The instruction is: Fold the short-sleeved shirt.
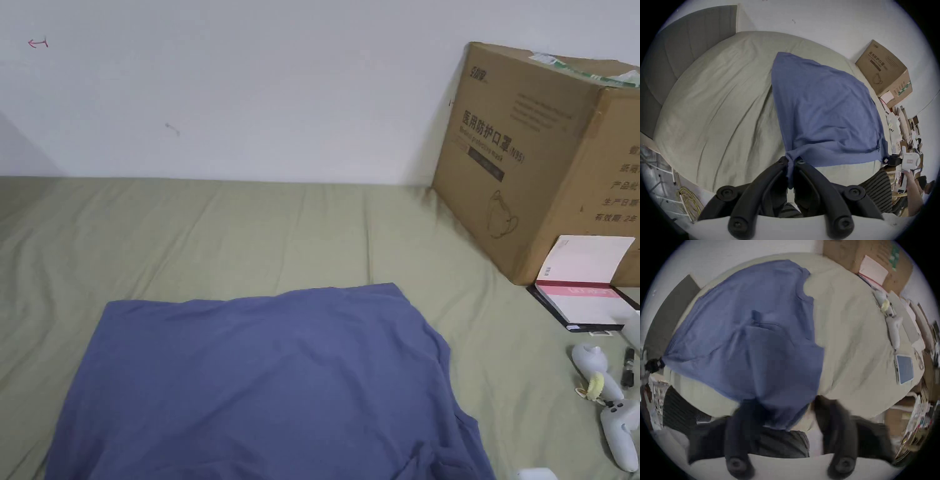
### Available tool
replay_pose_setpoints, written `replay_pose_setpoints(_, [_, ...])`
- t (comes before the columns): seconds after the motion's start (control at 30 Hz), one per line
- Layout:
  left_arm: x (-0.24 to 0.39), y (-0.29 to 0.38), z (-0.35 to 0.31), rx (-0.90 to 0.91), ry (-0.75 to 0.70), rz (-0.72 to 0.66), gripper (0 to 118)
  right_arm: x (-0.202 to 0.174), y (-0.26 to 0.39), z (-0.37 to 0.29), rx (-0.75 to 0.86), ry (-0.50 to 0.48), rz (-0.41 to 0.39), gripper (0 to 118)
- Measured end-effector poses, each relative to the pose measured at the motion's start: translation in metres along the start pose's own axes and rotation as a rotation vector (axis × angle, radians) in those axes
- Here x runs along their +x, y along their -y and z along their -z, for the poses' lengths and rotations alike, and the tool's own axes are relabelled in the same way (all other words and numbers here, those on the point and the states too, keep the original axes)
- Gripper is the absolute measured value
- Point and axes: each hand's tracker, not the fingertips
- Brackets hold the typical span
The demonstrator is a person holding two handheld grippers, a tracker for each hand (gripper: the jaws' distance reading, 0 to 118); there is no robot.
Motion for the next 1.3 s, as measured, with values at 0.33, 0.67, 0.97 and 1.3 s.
replay_pose_setpoints(0.33, [-0.012,0.011,-0.003,-0.040,0.041,-0.007,5,0.005,0.010,-0.041,0.034,-0.064,-0.014,3])
replay_pose_setpoints(0.67, [-0.016,0.009,-0.031,-0.043,0.088,-0.030,5,0.010,0.019,-0.094,0.124,-0.150,0.089,3])
replay_pose_setpoints(0.97, [-0.011,-0.088,0.000,0.062,0.141,-0.100,5,0.001,-0.117,-0.100,0.268,-0.180,0.135,3])
replay_pose_setpoints(1.3, [-0.014,-0.174,0.100,-0.026,0.131,-0.172,22,-0.003,-0.246,0.001,0.209,-0.106,0.227,15])
